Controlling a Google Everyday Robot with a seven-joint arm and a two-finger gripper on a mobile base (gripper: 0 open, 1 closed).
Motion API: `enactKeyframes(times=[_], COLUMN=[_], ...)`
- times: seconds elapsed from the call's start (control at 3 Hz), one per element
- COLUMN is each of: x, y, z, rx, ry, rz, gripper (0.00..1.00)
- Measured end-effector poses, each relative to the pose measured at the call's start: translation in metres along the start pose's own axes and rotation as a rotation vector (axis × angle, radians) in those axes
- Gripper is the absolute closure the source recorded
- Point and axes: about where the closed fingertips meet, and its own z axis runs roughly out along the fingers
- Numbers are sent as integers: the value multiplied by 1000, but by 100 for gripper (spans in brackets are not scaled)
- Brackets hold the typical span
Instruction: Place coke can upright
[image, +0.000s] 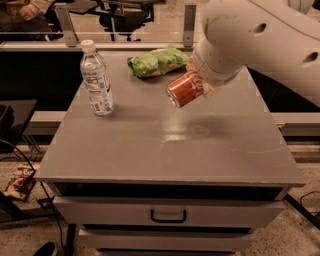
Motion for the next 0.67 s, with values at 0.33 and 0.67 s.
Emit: enactKeyframes(times=[0.33, 0.67], x=[3, 19], y=[-3, -11], z=[-2, 2], rx=[-1, 38], ry=[20, 83], rz=[-33, -197], gripper=[100, 100])
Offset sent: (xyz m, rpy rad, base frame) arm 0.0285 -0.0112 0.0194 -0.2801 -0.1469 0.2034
